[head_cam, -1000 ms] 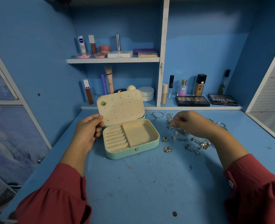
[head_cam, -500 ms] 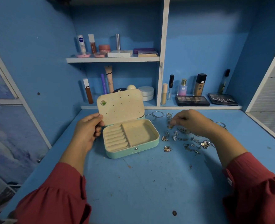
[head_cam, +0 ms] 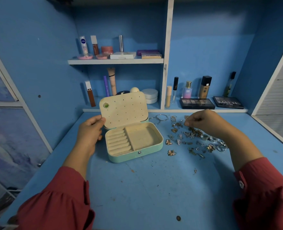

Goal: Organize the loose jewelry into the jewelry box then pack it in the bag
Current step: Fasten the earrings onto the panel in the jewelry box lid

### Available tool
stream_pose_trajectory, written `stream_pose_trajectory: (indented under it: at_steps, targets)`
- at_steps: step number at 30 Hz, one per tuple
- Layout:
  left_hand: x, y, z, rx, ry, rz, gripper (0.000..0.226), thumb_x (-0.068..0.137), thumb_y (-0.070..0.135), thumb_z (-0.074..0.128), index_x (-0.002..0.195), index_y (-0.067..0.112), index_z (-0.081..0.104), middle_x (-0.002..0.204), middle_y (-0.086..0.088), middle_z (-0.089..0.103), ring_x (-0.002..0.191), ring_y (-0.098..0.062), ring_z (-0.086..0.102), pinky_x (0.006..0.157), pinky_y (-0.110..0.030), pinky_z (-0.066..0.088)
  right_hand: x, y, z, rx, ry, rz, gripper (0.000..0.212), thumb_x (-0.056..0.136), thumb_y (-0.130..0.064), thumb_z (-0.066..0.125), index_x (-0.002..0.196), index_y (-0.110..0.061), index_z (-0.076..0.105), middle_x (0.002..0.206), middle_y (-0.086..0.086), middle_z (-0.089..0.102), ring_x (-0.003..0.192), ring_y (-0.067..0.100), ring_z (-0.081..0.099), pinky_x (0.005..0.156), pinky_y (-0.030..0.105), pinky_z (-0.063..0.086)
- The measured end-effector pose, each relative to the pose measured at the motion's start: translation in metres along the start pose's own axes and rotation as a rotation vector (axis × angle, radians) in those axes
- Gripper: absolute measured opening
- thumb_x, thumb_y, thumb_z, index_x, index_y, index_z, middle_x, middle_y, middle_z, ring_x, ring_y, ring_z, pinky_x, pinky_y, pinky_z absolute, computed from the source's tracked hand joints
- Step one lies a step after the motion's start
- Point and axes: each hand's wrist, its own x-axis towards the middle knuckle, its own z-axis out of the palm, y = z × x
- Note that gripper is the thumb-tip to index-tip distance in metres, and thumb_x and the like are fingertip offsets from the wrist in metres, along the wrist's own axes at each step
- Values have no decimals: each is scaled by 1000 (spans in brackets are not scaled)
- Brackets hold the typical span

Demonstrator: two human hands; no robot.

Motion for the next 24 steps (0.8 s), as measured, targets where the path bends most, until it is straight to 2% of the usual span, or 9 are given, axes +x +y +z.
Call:
stream_pose_trajectory:
  at_steps: [2, 5, 8, 12, 18, 21, 24]
  targets:
    - [0, -1, 0, 27, 4, 19, 20, 94, 18, 58, 114, 18, 65, 83, -2, 56, 56, -10, 34, 47, -22, 32, -2, -2, 1, -1, -19, 2, 7, 86, -32, 70, 84, -27, 74, 89, -1, 72, 90, 27, 65, 80, 39, 53]
    - [0, 0, 1, 54, 19, 38, 18, 95, 17, 57, 110, 19, 65, 84, 2, 61, 59, -10, 40, 47, -21, 33, -5, -4, 0, 12, -39, 17, 7, 86, -31, 70, 81, -28, 74, 85, -4, 71, 89, 26, 65, 76, 35, 53]
    - [-1, 0, 4, 81, 18, 49, 17, 97, 16, 54, 110, 19, 64, 89, 1, 66, 58, -10, 46, 45, -22, 34, -6, -4, -2, 17, -33, 19, 6, 85, -28, 71, 80, -26, 75, 83, -8, 71, 89, 26, 65, 77, 36, 53]
    - [2, -3, 3, 124, 13, 65, 22, 98, 17, 51, 117, 15, 63, 92, -3, 65, 57, -10, 47, 44, -23, 35, -7, -2, -5, 19, -29, 35, 4, 83, -26, 73, 81, -24, 76, 85, 1, 73, 91, 32, 65, 81, 42, 54]
    - [6, -5, 5, 126, 18, 78, 23, 98, 16, 51, 118, 12, 61, 78, -1, 59, 54, -9, 45, 39, -19, 35, -11, -6, -10, -39, -160, 39, 7, 71, -23, 83, 70, -28, 77, 73, -12, 73, 79, 9, 64, 69, 23, 48]
    - [6, -6, 5, 120, 16, 78, 24, 98, 16, 51, 120, 13, 60, 79, -1, 60, 54, -9, 45, 39, -18, 35, -17, -13, -13, -108, -296, 48, 9, 66, -26, 86, 67, -27, 77, 69, -17, 71, 72, -2, 61, 70, 20, 43]
    - [7, -6, 4, 111, 12, 68, 26, 98, 16, 52, 122, 12, 60, 82, -1, 61, 56, -9, 45, 40, -18, 36, -22, -20, -14, -181, -384, 56, 11, 63, -29, 87, 64, -28, 76, 64, -17, 69, 64, -5, 58, 69, 21, 42]
